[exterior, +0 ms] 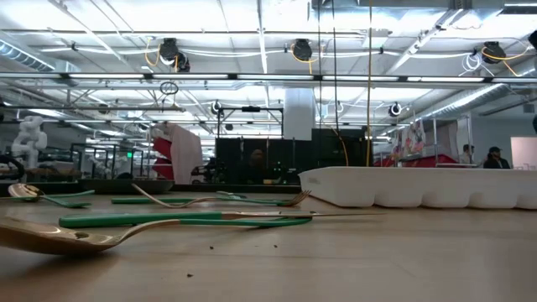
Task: Sort silverware
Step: Put the bottom right green spoon into the left slot of the white silverware tray
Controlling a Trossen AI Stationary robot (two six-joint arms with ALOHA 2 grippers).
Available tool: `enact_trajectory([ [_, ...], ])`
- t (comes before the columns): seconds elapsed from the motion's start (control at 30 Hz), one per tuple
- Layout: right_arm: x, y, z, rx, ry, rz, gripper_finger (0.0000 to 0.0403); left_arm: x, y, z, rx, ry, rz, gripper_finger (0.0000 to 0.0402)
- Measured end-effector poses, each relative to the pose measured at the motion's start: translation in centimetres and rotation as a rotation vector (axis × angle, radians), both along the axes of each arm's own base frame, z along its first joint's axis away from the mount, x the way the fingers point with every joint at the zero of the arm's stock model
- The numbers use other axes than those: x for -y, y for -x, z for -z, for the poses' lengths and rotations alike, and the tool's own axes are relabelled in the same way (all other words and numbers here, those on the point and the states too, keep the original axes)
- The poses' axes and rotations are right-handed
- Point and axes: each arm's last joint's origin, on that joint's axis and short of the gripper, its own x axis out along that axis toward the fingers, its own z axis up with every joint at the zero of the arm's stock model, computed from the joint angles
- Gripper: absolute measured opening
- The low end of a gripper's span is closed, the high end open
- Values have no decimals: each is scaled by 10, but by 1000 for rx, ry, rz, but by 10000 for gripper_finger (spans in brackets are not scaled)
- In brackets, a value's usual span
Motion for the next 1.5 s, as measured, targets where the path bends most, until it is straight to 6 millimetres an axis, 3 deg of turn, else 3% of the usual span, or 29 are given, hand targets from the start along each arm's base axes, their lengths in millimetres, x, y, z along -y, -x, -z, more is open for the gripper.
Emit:
enact_trajectory([
  [0.27, 18, -7, -27, 86, 36, 48, 0, 1, 3, -1, 7, -3, 0, 13],
  [0.4, 38, -13, -43, 119, 69, 46, 0, 1, 4, -1, 6, -11, 0, 13],
  [0.57, 82, -25, -75, 213, 104, 6, 0, 1, 4, -1, 7, -12, 0, 13],
  [0.7, 132, -35, -105, 339, 172, 23, 0, 1, 4, -1, 7, -11, 0, 13],
  [0.93, 207, -26, -155, 498, 254, 22, 0, 1, 4, -1, 7, -4, -1, 13],
  [1.27, 271, -14, -256, 607, 517, -117, 0, 1, 2, -1, 8, -3, -1, 13],
  [1.5, 305, 0, -301, 610, 691, -194, 0, 0, 0, 0, 2, 0, -3, 13],
])
